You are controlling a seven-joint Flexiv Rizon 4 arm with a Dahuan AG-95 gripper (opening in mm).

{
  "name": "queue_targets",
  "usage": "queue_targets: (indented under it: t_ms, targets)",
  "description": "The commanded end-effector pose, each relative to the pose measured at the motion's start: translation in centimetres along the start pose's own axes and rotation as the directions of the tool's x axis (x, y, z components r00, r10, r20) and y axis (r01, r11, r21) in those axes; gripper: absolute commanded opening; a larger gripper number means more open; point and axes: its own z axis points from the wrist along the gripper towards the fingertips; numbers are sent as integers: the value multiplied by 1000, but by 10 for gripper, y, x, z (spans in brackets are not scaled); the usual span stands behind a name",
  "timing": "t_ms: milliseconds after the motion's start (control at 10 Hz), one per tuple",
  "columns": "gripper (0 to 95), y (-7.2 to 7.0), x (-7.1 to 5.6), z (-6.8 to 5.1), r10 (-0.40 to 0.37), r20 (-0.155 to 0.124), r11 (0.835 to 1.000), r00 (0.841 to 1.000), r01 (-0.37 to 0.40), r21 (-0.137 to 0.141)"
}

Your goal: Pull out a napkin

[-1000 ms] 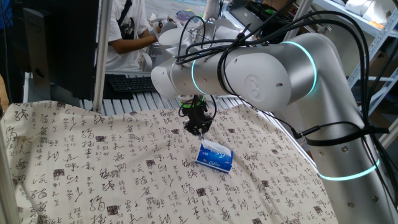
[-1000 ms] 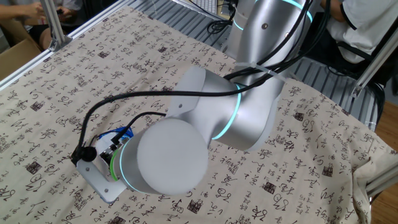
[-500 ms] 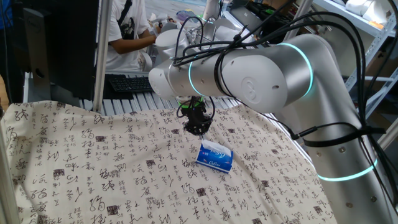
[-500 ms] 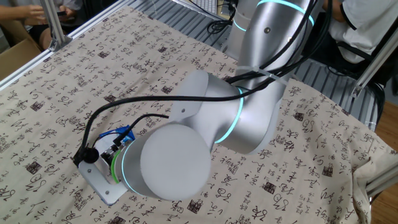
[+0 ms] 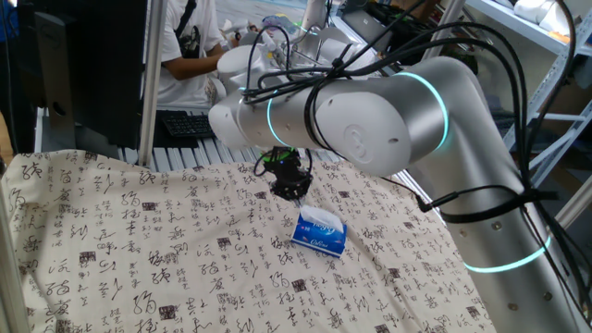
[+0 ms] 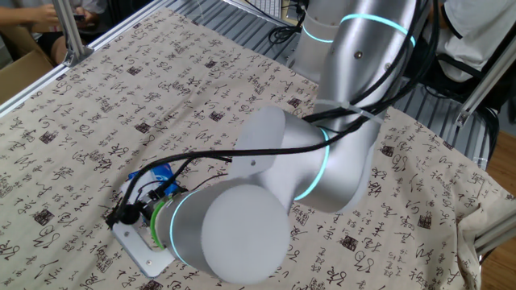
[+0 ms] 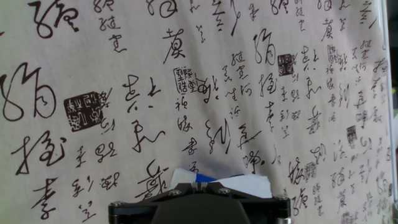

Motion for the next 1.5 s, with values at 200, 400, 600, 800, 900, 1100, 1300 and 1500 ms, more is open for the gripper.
queue_targets:
  t_ms: [200,400,600,800,900,1100,1300,1500]
  targets:
    - [0,-13,3,-14,-23,7,997,1000,24,-72]
    - [0,-20,5,-23,-28,4,996,1000,28,-88]
    - [0,-26,8,-31,-30,1,995,1000,30,-97]
    - [0,-30,11,-40,-24,-5,995,1000,23,-101]
    - [0,-30,13,-46,-17,-8,997,1000,17,-77]
    - [0,-30,17,-56,-12,-8,999,1000,12,-44]
    - [0,-33,22,-65,-10,-11,999,1000,10,-46]
    - [0,-37,29,-77,-11,-12,998,1000,10,-57]
